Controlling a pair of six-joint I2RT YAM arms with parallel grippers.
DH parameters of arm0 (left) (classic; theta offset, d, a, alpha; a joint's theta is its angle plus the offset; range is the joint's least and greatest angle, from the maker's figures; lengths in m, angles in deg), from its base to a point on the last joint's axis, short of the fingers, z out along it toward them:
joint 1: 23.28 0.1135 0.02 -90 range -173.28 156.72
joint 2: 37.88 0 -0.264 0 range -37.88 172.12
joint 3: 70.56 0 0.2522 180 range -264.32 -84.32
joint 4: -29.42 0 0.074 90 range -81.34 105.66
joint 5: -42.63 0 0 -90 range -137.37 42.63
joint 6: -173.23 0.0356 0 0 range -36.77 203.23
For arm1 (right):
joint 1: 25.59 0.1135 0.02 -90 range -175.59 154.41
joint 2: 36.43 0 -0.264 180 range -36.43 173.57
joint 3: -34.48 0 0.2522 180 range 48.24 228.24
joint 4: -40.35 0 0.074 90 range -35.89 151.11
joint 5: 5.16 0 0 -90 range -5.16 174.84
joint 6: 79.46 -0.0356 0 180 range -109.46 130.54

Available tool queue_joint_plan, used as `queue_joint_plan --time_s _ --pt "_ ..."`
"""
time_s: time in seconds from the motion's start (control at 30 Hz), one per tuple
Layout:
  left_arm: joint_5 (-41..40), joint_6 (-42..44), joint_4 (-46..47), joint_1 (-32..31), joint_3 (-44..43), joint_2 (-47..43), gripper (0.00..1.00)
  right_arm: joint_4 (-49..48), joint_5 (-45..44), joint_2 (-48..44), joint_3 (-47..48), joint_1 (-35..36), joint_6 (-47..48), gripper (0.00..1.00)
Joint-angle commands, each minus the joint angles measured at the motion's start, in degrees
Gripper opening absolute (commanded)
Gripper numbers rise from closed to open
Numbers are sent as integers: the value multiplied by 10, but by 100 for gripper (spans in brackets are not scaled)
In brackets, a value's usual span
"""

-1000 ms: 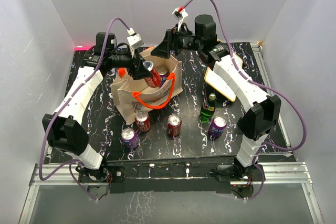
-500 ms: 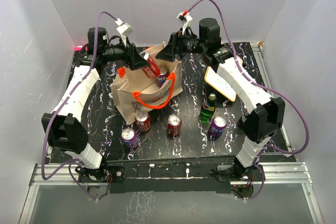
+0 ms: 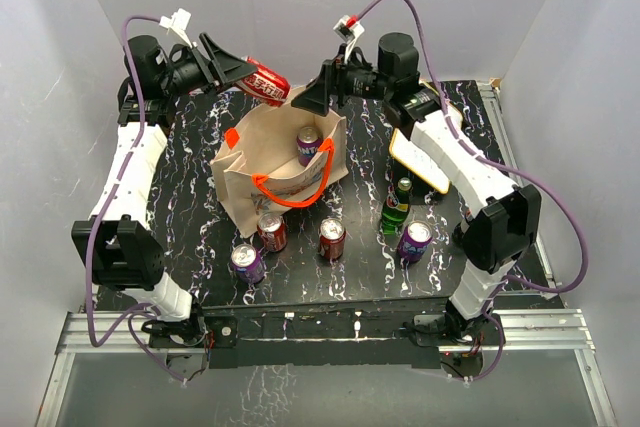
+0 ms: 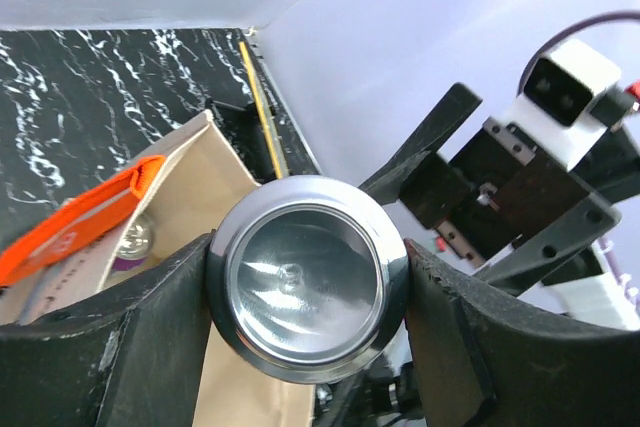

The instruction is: Place the beverage into the canvas bag

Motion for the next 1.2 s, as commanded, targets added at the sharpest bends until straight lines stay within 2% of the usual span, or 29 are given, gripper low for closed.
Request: queue_joint_plan --time_s 0.0,0.13,0.33,0.87,1.17 --pt "-15 -140 63 0 -21 -54 0 -113 -6 12 -18 25 -12 85" --pt "-20 -174 61 3 -23 -77 0 -160 -22 24 -33 45 -37 86" --pt "-14 -210 68 13 -19 -95 0 -188 -49 50 -5 77 -40 90" --pt "-15 -261 78 28 13 -113 0 -265 -81 77 77 89 -58 90" --pt "-7 -264 91 29 33 -113 0 -271 -75 94 98 78 -74 76"
